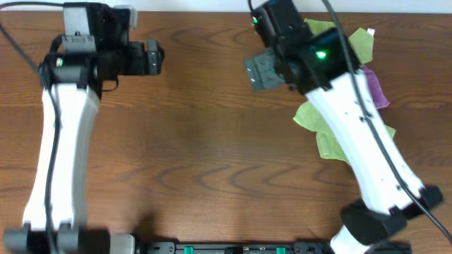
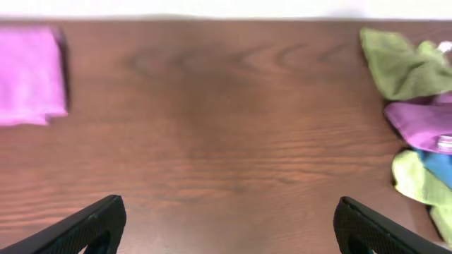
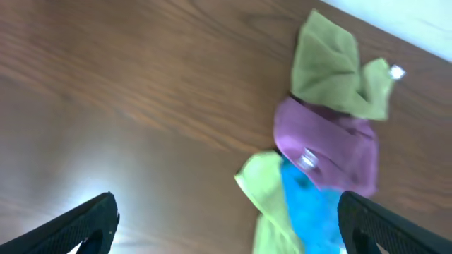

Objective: Fold the cloth

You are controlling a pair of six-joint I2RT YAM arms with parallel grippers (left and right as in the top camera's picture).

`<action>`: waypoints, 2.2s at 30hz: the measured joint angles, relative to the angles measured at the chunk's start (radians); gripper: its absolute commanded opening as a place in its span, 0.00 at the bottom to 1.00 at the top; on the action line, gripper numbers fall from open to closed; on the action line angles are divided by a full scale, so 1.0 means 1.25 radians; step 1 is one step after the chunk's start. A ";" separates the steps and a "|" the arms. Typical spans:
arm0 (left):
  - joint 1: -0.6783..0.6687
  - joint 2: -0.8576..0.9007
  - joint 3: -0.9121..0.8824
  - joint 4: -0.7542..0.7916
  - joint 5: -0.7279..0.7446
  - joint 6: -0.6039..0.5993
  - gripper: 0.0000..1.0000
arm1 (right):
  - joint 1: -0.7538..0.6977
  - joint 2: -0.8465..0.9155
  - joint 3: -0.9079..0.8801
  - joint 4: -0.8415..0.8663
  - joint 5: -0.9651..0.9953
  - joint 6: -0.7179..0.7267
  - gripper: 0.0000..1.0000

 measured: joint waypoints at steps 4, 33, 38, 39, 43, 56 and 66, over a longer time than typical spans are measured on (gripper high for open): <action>-0.036 -0.177 0.000 -0.071 -0.056 0.003 0.95 | 0.000 -0.102 -0.001 -0.020 0.013 -0.003 0.99; -0.038 -0.717 -0.768 0.203 -0.087 -0.169 0.95 | 0.023 -0.956 -1.049 0.484 -0.026 0.111 0.99; -0.038 -0.721 -0.768 0.203 -0.078 -0.172 0.95 | 0.023 -0.959 -1.049 0.466 -0.027 0.113 0.99; -0.038 -0.721 -0.768 0.203 -0.078 -0.172 0.95 | 0.023 -0.959 -1.049 0.461 -0.027 0.114 0.99; -0.038 -0.721 -0.768 0.192 -0.078 -0.172 0.95 | 0.023 -0.959 -1.049 0.434 -0.027 0.114 0.99; -0.039 -0.725 -0.768 0.041 -0.083 -0.175 0.95 | 0.023 -0.959 -1.049 0.387 -0.028 0.117 0.99; -0.029 -1.001 -0.937 0.237 -0.179 -0.102 0.95 | 0.023 -0.959 -1.049 0.385 -0.030 0.119 0.99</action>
